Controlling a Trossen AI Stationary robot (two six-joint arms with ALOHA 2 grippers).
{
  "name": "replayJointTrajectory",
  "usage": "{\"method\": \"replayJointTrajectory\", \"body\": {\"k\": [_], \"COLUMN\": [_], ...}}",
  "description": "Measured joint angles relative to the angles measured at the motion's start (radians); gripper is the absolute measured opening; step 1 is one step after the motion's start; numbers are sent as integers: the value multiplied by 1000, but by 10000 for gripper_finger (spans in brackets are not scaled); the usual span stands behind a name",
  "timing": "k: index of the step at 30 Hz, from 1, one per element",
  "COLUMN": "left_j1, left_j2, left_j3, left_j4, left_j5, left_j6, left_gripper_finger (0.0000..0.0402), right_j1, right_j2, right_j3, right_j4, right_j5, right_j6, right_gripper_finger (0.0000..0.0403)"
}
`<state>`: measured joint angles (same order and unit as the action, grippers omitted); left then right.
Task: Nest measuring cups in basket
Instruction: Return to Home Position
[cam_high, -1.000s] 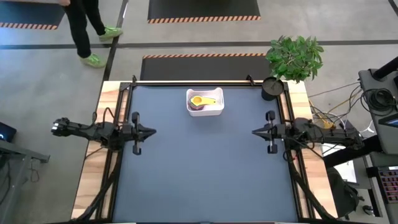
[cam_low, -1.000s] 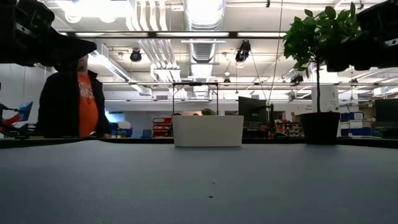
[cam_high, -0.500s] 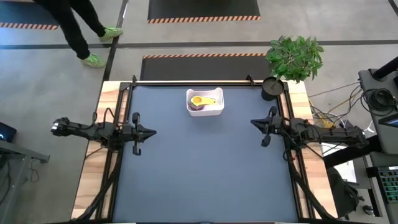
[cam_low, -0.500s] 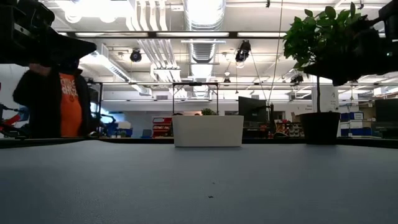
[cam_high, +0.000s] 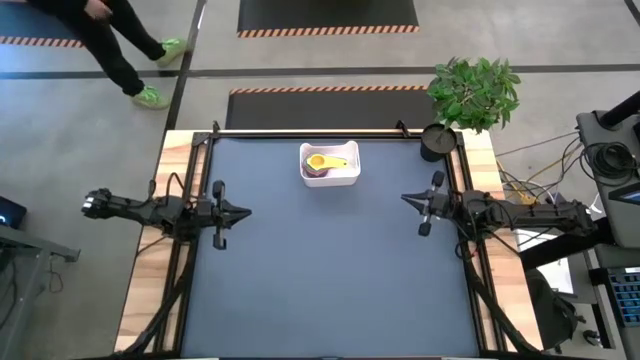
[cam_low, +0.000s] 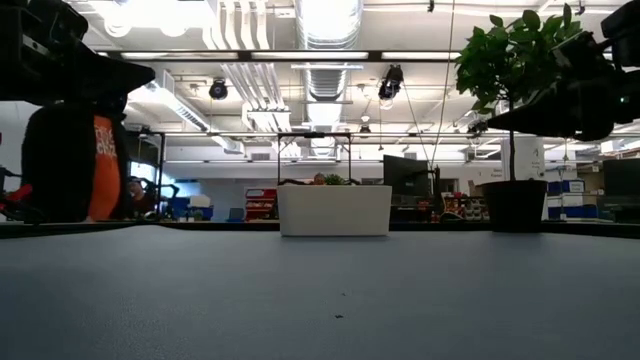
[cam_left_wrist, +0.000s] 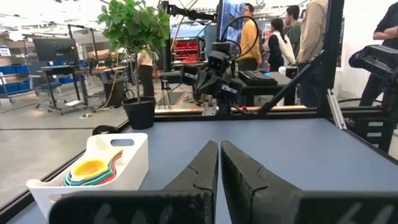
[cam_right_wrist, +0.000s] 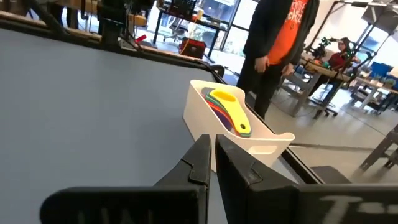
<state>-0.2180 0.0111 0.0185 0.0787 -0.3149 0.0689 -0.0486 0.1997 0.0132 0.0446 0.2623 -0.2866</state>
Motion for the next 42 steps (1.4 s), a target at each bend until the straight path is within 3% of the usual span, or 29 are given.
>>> {"method": "replayJointTrajectory", "body": {"k": [42], "left_j1": [0], "left_j2": [3], "left_j3": [3], "left_j4": [0], "left_j5": [0], "left_j6": [0], "left_gripper_finger": [0], "right_j1": [0], "right_j2": [0], "right_j3": [-1], "right_j4": [-2], "right_j5": [0], "right_j6": [51], "right_gripper_finger": [13]}}
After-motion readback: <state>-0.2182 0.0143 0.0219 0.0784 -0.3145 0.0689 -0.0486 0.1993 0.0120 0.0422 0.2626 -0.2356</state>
